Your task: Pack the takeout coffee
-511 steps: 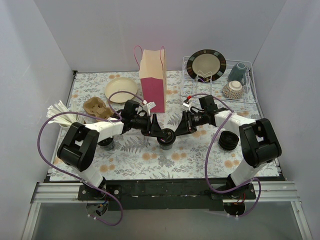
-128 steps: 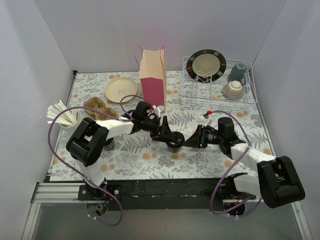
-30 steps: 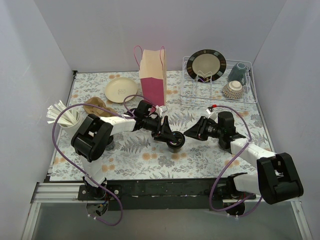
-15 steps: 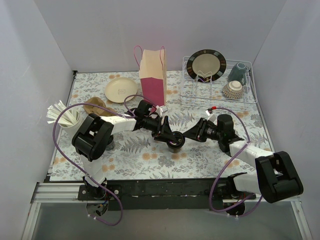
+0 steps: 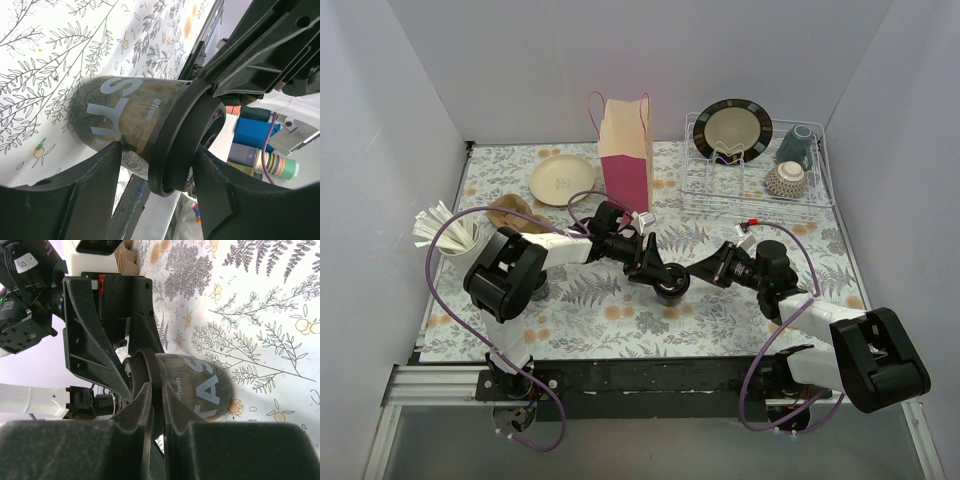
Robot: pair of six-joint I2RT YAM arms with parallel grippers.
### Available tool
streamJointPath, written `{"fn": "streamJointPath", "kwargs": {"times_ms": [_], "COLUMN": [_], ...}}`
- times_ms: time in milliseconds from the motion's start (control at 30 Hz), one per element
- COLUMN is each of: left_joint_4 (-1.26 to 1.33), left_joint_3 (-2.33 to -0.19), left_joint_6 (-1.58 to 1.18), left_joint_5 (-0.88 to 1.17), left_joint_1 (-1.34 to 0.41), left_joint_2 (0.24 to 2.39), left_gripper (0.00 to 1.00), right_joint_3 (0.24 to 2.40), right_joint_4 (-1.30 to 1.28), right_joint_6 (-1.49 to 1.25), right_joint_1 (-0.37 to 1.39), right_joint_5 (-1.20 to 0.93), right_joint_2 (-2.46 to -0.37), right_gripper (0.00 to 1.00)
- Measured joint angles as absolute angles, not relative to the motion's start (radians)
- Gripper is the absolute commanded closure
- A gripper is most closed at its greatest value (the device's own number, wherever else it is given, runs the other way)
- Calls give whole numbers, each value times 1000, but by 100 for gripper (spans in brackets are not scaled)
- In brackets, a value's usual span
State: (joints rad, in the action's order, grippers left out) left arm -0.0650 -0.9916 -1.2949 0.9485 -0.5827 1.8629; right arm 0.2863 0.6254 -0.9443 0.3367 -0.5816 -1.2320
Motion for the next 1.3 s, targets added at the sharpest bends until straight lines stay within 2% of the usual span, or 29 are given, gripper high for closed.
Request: {"fn": "streamJointPath", "kwargs": {"times_ms": [233, 967, 1133, 1167, 1200, 1300], "left_joint_4": [-17, 75, 73, 71, 64, 45], "left_joint_3": [-969, -922, -921, -921, -920, -916], "left_joint_6": [-1309, -1362, -1364, -1365, -1367, -1371], "left_joint_5": [958, 965, 961, 960, 956, 939], "left_joint_1": [-583, -577, -577, -577, -577, -579], "left_joint_2": [1863, 1862, 1856, 1854, 1850, 1832], "left_gripper": [51, 53, 53, 52, 51, 46], "right_joint_3": [231, 208, 234, 251, 274, 391], "right_joint_4": [733, 767, 720, 687, 641, 413], "right_joint_6": [-963, -963, -950, -939, -926, -865], "right_joint_1": [346, 389, 393, 395, 397, 408], "right_joint_5": [-553, -460, -459, -462, -464, -452], "right_joint_2": [-1235, -1239, -1218, -1213, -1206, -1193], "right_gripper": [88, 88, 77, 73, 66, 55]}}
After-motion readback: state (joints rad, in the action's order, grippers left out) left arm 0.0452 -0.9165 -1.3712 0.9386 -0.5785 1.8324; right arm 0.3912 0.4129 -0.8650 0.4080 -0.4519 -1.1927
